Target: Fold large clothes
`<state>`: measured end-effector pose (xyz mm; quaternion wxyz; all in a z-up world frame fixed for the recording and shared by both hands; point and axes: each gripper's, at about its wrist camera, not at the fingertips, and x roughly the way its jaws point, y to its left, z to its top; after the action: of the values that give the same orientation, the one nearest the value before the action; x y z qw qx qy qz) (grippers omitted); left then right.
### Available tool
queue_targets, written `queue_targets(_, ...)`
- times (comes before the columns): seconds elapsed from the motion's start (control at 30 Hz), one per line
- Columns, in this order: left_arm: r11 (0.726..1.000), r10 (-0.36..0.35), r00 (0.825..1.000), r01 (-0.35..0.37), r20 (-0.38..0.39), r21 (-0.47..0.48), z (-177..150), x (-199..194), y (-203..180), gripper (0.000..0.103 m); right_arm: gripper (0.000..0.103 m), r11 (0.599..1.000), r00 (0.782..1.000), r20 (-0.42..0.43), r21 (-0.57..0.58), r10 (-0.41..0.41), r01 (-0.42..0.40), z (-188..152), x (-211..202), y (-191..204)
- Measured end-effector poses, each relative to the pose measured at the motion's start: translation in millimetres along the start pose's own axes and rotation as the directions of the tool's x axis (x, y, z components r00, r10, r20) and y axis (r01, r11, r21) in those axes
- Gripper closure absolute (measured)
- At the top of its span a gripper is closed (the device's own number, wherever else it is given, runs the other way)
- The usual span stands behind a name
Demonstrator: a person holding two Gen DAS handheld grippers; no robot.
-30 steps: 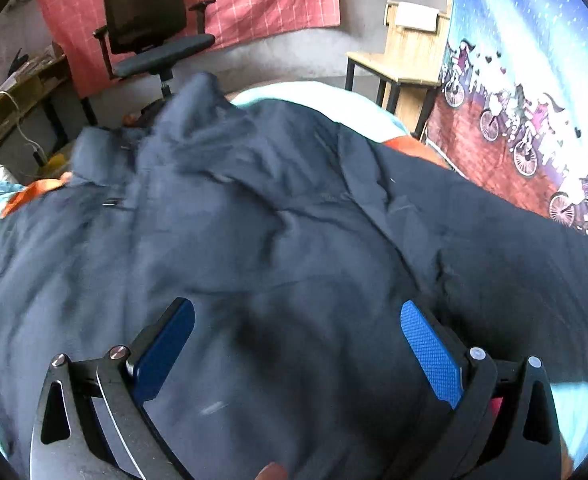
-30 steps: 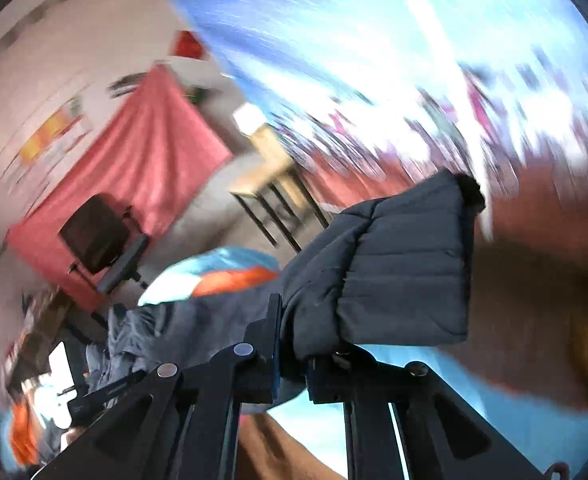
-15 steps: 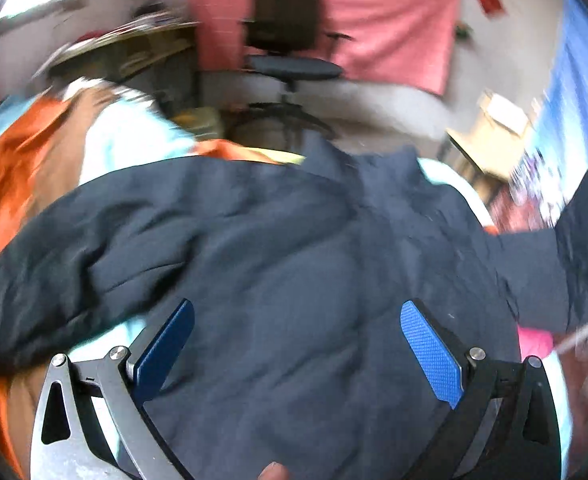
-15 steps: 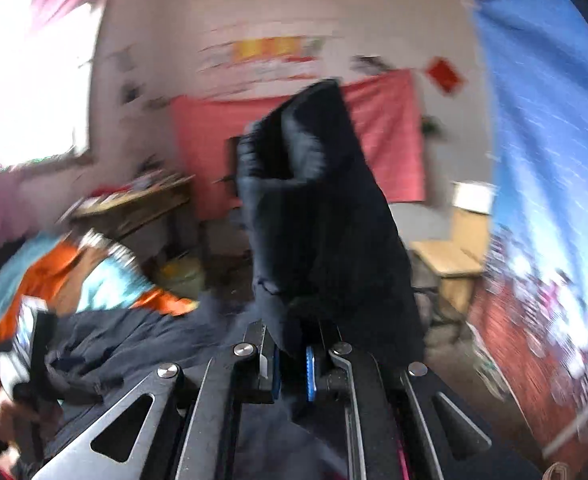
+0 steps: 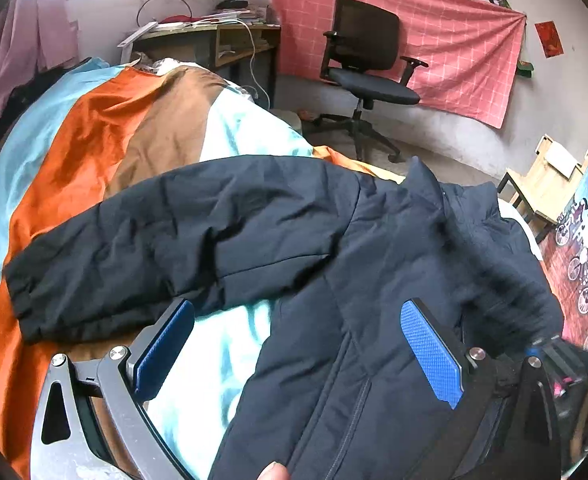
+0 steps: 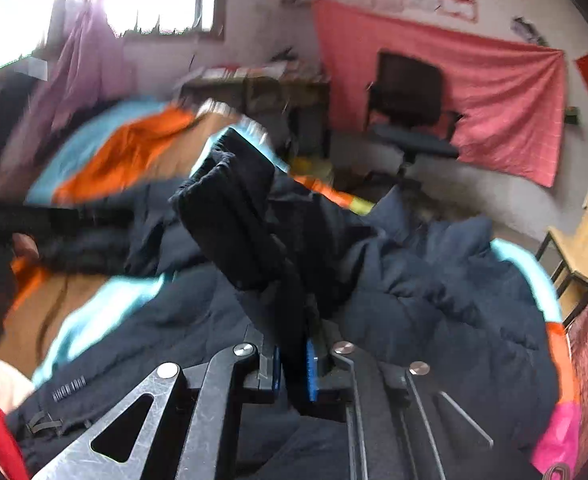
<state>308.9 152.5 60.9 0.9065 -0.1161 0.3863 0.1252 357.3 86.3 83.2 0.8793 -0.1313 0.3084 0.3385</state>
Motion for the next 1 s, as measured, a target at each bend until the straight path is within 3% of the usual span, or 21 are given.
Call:
queue_targets(0.03,1.0,-0.004,1.0,0.004,0.001,0.002,0.2,2.8,0.7,0.002,0.091,1.0,1.0,-0.027,-0.007,0.001,-0.001,-7.9,4.3,-3.1)
queue_targets(0.1,1.0,-0.021,1.0,0.021,-0.003,0.007,-0.3,8.1,-2.1,0.002,0.079,0.999,0.993,-0.11,-0.011,0.052,-0.054,-12.9,27.5,2.0)
queue_targets(0.13,0.999,-0.03,1.0,0.03,-0.004,0.011,-0.6,11.6,-4.0,0.002,0.067,0.997,0.986,-0.149,-0.002,0.079,-0.08,-18.5,34.9,1.2)
queue_targets(0.17,0.999,-0.045,0.999,0.045,-0.007,0.017,-1.6,14.0,-6.9,0.002,0.039,0.996,0.978,-0.187,0.006,0.093,-0.093,-22.9,40.9,0.9)
queue_targets(0.23,0.996,-0.082,0.997,0.082,-0.013,0.024,-3.1,17.5,-11.7,0.002,0.001,0.994,0.968,-0.225,0.005,0.111,-0.113,-33.4,41.9,-4.8)
queue_targets(0.33,0.992,-0.118,0.993,0.118,-0.021,0.031,-8.6,25.7,-20.1,0.002,0.001,0.992,0.982,-0.163,-0.054,0.1,-0.11,-48.8,18.0,-9.8)
queue_targets(0.47,0.988,-0.112,0.99,0.12,-0.084,0.102,-24.7,50.4,-43.6,0.002,0.001,0.995,0.999,-0.053,-0.104,0.001,-0.006,-73.6,-34.5,-46.1)
queue_targets(0.53,0.984,-0.088,0.991,0.102,-0.104,0.144,-33.8,62.8,-54.7,0.002,0.001,0.993,0.995,0.018,-0.057,-0.101,0.102,-80.7,-57.9,-76.0)
queue_targets(0.6,0.98,-0.048,0.99,0.072,-0.131,0.188,-43.9,78.3,-66.1,0.002,0.001,0.978,0.977,0.062,0.054,-0.203,0.199,-83.5,-71.4,-120.4)
queue_targets(0.7,0.967,0.018,0.987,0.022,-0.157,0.252,-59.0,99.2,-78.6,0.001,0.003,0.929,0.965,0.025,0.281,-0.259,0.242,-85.2,-72.6,-193.0)
queue_targets(0.73,0.963,0.043,0.985,0.004,-0.169,0.271,-64.2,106.8,-80.6,0.001,0.019,0.905,0.964,0.012,0.349,-0.265,0.244,-87.6,-71.7,-213.7)
queue_targets(0.77,0.961,0.057,0.981,-0.003,-0.187,0.275,-68.8,113.9,-81.0,0.001,0.042,0.878,0.965,-0.004,0.412,-0.264,0.242,-90.8,-69.0,-232.6)
queue_targets(0.83,0.969,0.053,0.977,0.0,-0.207,0.247,-73.3,121.8,-77.0,0.001,0.054,0.813,0.968,-0.075,0.53,-0.24,0.243,-102.0,-53.8,-270.3)
queue_targets(0.87,0.975,0.043,0.976,0.006,-0.213,0.221,-74.8,124.8,-73.2,0.001,0.065,0.789,0.971,-0.099,0.568,-0.219,0.236,-110.1,-46.0,-283.8)
queue_targets(0.93,0.979,0.029,0.976,0.016,-0.217,0.204,-77.4,128.7,-69.4,0.001,0.071,0.768,0.97,-0.133,0.592,-0.203,0.242,-122.8,-33.5,-295.9)
queue_targets(1.0,0.979,0.019,0.977,0.025,-0.214,0.201,-80.9,133.2,-65.9,0.001,0.071,0.792,0.966,-0.178,0.554,-0.186,0.255,-135.5,-14.2,-294.8)
